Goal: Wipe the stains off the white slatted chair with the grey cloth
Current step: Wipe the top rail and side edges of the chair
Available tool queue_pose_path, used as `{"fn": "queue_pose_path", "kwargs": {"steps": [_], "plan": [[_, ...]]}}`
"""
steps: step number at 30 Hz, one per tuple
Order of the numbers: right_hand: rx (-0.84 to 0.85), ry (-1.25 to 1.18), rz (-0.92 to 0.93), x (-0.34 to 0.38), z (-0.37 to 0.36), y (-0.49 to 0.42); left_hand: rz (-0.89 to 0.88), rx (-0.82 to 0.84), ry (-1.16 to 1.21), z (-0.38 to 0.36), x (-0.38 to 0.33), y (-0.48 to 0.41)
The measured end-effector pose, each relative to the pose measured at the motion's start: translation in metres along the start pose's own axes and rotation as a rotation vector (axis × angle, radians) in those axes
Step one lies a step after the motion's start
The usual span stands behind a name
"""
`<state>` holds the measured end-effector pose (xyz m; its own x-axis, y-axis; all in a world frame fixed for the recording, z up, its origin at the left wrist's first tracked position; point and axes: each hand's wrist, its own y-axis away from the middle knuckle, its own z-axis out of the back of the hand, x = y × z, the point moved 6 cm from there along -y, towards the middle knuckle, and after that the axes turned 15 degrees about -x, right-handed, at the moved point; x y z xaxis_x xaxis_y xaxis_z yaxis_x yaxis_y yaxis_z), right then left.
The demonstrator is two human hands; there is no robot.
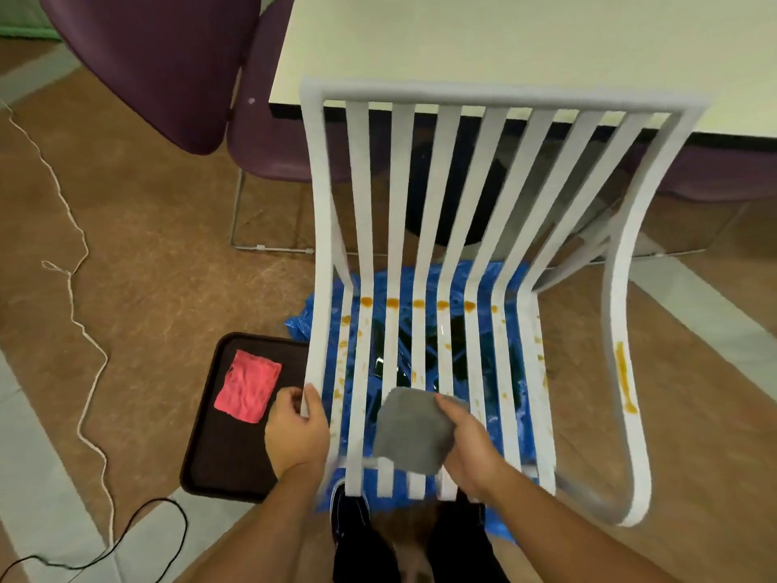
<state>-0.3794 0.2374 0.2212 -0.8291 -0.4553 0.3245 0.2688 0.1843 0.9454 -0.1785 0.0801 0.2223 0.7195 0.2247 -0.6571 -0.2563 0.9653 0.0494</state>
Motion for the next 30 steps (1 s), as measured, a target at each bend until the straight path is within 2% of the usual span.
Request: {"fn": "queue_pose_path", "kwargs": {"steps": [6,10,11,14,15,17,18,19,22,24,26,30], "plan": [[0.178,-0.148,0.029,0.045,0.012,0.028,0.013,0.101,-0.014,0.004,-0.014,0.009],[0.216,-0.154,0.082,0.058,0.027,0.033,0.034,0.148,-0.077,0.003,-0.013,0.012],[0.222,-0.160,0.086,0.060,0.031,0.034,0.004,0.129,-0.116,0.005,-0.018,0.012],[0.264,-0.165,0.073,0.062,0.038,0.034,-0.283,-0.048,-0.228,0.017,-0.047,0.020],[0.274,-0.172,0.061,0.063,0.040,0.036,-0.371,-0.050,-0.178,0.016,-0.061,0.028],[0.294,-0.175,0.044,0.065,0.045,0.041,-0.390,0.127,0.029,0.003,-0.080,0.049],[0.306,-0.171,0.042,0.067,0.047,0.044,-0.287,0.272,0.131,-0.009,-0.086,0.061],[0.313,-0.164,0.036,0.069,0.050,0.048,-0.104,0.447,0.237,-0.022,-0.093,0.073],[0.361,-0.116,0.048,0.075,0.058,0.058,0.693,0.926,0.494,-0.054,-0.112,0.121],[0.367,-0.047,0.079,0.080,0.064,0.061,0.972,1.158,0.630,-0.060,-0.126,0.147],[0.341,0.011,0.118,0.087,0.075,0.058,1.031,1.259,0.720,-0.064,-0.139,0.159],[0.231,-0.002,0.176,0.102,0.099,0.050,0.958,1.196,0.761,-0.074,-0.155,0.167]]}}
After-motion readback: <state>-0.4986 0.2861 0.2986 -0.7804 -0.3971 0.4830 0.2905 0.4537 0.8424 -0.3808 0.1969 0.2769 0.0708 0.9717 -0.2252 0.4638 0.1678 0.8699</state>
